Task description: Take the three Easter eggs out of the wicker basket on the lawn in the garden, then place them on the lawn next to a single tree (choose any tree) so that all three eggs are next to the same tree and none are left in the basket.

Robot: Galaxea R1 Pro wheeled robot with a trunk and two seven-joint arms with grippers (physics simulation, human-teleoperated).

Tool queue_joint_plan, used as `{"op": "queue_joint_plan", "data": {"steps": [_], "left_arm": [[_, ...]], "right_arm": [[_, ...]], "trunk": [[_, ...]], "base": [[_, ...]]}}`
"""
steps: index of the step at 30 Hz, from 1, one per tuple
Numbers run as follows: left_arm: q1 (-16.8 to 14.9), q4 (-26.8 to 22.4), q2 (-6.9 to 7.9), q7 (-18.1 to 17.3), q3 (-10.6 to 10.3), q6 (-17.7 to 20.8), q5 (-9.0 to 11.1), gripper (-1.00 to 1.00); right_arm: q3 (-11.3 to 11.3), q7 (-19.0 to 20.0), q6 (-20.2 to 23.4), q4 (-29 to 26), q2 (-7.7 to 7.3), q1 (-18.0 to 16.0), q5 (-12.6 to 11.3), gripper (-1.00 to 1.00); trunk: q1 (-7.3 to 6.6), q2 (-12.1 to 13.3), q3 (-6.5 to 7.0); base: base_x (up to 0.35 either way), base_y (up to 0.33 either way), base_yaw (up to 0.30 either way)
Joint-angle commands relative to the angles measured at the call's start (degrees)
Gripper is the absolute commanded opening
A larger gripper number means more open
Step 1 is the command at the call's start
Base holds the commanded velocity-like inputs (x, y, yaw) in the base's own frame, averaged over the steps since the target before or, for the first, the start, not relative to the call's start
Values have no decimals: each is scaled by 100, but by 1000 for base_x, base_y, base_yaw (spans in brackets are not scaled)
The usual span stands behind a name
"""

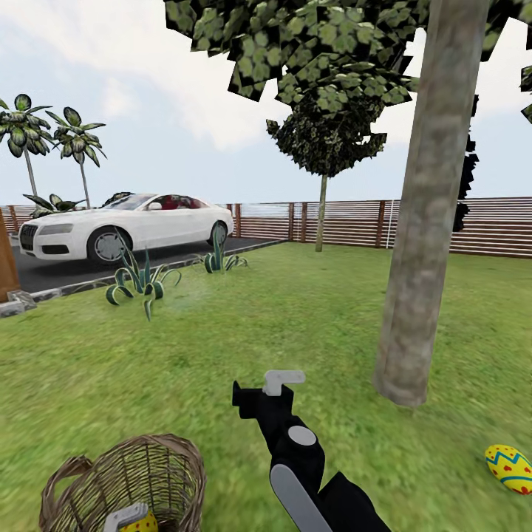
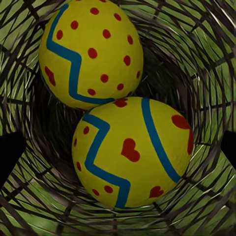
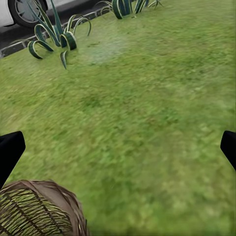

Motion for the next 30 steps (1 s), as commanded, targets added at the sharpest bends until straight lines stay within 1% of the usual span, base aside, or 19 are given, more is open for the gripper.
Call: {"op": "queue_joint_plan", "data": {"steps": [1, 15, 30], "left_arm": [[-1, -12, 2, -4, -47, 32, 56, 100], [-1, -22, -10, 9, -48, 42, 62, 100], [-1, -14, -12, 12, -48, 43, 62, 100]], "right_arm": [[7, -48, 17, -6, 2, -7, -38, 100], [15, -40, 9, -6, 9, -7, -38, 100], [15, -39, 9, -6, 12, -7, -38, 100]], "trunk": [[-1, -3, -7], [-1, -3, -7], [-1, -3, -7]], "base": [[0, 0, 0], [46, 0, 0], [4, 0, 0]]}}
